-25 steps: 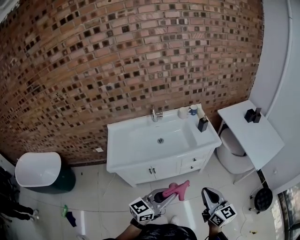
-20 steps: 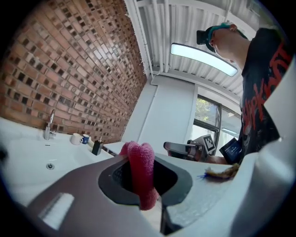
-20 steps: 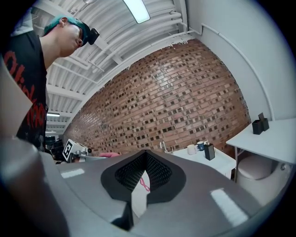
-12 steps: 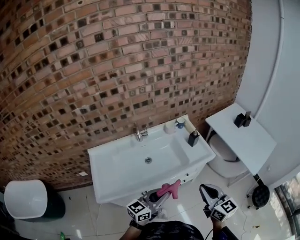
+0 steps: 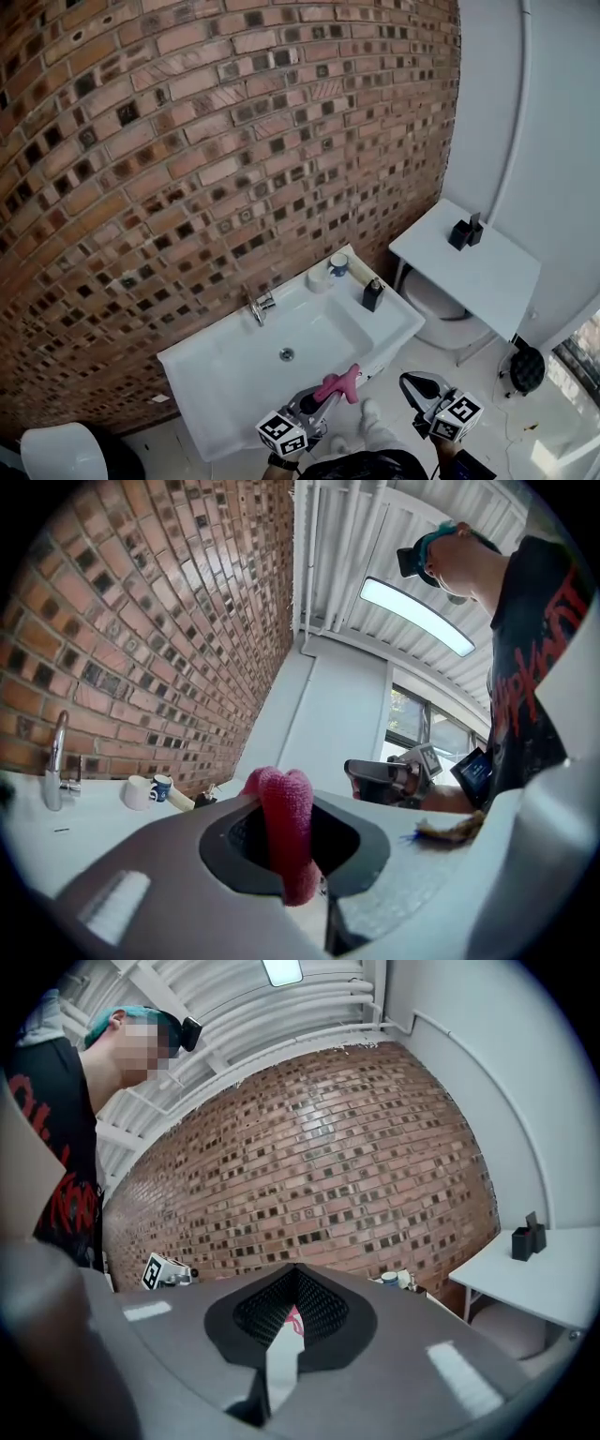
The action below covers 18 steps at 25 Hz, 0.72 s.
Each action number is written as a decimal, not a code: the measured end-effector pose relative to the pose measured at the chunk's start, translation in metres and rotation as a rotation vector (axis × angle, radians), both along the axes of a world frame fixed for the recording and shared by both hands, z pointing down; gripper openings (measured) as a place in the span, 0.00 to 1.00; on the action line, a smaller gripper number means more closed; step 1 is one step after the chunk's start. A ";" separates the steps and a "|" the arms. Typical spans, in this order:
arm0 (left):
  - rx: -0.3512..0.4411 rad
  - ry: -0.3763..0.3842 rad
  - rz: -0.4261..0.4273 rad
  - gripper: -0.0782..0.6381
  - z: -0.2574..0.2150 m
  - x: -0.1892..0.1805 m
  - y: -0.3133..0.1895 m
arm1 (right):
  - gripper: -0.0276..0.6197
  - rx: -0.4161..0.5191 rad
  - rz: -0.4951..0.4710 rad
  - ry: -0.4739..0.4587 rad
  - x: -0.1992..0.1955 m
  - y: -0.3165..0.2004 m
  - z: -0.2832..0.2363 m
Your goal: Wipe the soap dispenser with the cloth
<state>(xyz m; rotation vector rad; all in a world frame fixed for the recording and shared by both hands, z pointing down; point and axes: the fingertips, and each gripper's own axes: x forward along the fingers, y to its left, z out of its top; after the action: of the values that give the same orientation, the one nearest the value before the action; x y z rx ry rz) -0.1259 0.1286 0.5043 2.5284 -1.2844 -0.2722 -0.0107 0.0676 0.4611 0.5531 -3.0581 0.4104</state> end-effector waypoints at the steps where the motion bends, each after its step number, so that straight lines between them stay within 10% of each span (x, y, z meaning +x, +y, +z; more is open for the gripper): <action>1: -0.013 0.006 -0.001 0.17 0.003 -0.003 -0.005 | 0.05 -0.005 0.003 0.004 -0.004 -0.007 0.003; 18: 0.036 -0.111 -0.144 0.17 -0.032 -0.038 -0.208 | 0.05 0.074 -0.083 0.020 -0.047 -0.222 0.021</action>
<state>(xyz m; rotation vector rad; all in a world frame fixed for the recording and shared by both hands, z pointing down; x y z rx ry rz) -0.1644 -0.0794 0.4723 2.5157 -1.5202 -0.1890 -0.0580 -0.1540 0.4823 0.4281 -3.0743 0.2899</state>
